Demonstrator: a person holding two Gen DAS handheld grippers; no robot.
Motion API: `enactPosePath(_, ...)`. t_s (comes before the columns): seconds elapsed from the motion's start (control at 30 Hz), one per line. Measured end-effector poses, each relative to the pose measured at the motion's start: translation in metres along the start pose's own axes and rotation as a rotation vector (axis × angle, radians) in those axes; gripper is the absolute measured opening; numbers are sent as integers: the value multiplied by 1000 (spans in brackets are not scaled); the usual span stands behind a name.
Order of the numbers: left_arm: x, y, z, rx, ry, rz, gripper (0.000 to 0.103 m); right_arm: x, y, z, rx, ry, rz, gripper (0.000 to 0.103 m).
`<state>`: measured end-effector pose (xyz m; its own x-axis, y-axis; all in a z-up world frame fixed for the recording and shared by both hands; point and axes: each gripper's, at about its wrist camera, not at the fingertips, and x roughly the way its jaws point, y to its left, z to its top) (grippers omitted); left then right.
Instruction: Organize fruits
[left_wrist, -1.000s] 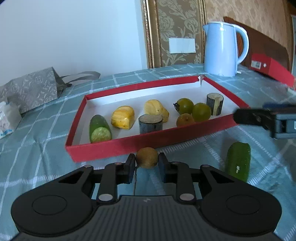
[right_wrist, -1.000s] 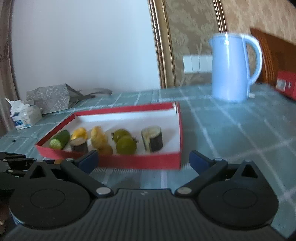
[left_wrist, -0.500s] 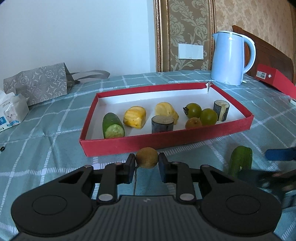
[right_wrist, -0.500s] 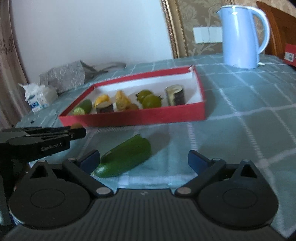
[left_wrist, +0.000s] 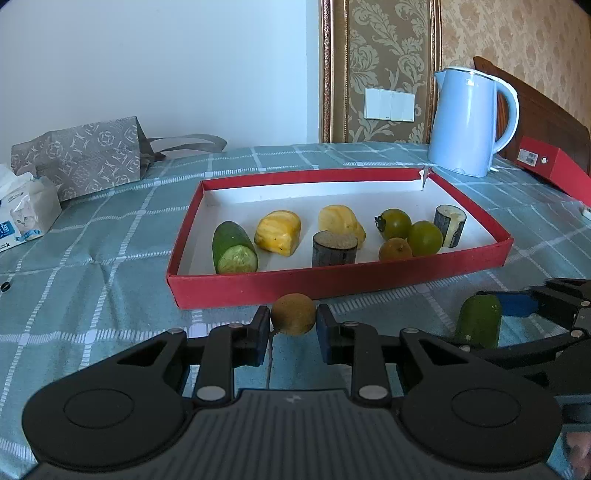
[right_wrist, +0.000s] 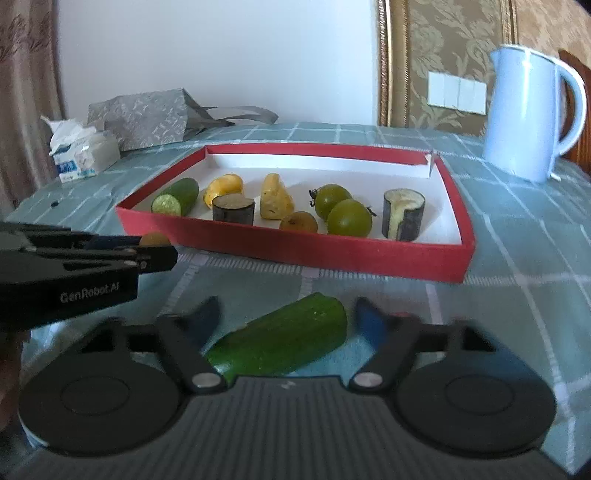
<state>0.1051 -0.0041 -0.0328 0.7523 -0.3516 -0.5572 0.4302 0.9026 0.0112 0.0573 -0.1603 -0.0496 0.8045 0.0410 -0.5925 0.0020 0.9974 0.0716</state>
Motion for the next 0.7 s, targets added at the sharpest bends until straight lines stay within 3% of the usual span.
enactPosePath(0.33, 1, 3, 0, -16, 5, -4, 26, -8, 2, 1, -89, -33, 49, 56)
enactPosePath(0.57, 1, 2, 0, -12, 6, -8, 26, -19, 3, 1, -157, -99, 66, 40)
enactPosePath(0.7, 0, 3, 0, -15, 3, -9, 26, -12, 7, 5, -212, -102, 81, 40)
